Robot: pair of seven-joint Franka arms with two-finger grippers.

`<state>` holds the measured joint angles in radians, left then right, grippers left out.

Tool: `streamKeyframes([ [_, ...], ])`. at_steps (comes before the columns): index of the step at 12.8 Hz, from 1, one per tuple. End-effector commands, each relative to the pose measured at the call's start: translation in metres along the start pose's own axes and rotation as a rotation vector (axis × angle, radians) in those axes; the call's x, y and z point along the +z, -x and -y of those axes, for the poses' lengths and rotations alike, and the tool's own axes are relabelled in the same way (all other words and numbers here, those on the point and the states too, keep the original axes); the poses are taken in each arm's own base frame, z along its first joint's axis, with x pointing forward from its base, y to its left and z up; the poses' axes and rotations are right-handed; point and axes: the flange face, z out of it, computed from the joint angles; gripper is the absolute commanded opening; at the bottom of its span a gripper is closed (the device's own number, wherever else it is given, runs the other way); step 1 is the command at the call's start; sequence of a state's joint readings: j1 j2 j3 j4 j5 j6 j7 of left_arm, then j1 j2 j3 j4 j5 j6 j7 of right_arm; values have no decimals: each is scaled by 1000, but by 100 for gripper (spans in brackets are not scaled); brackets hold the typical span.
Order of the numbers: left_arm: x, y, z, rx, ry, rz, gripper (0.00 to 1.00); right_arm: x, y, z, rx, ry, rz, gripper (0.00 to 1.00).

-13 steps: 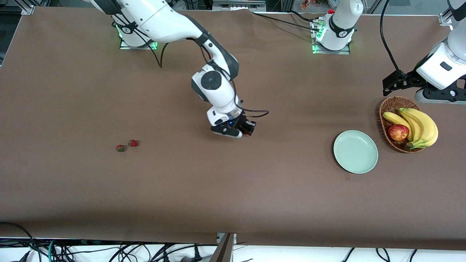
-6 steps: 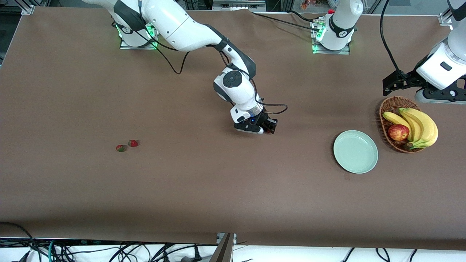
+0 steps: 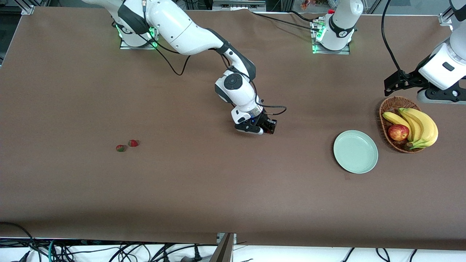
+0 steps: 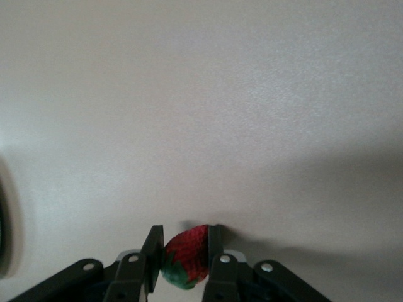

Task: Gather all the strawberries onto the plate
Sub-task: 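Carry the strawberry toward the table middle and set it down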

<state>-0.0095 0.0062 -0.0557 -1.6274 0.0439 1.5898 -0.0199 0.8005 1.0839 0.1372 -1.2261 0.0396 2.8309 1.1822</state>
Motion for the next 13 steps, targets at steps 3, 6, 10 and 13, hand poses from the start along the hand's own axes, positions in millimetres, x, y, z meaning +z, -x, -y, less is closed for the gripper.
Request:
streamKeyframes([
  [3, 33, -14, -3, 9, 17, 70, 100, -29, -24, 26, -13, -16, -34, 100],
  [6, 99, -49, -22, 45, 22, 168, 100, -91, -87, 35, -72, 117, -15, 100],
  [10, 186, -82, -89, 105, 169, 223, 100, -151, -163, 2, -184, 319, 77, 100],
  [13, 220, -87, -177, 226, 205, 172, 100, -195, -233, -58, -361, 431, 219, 100],
])
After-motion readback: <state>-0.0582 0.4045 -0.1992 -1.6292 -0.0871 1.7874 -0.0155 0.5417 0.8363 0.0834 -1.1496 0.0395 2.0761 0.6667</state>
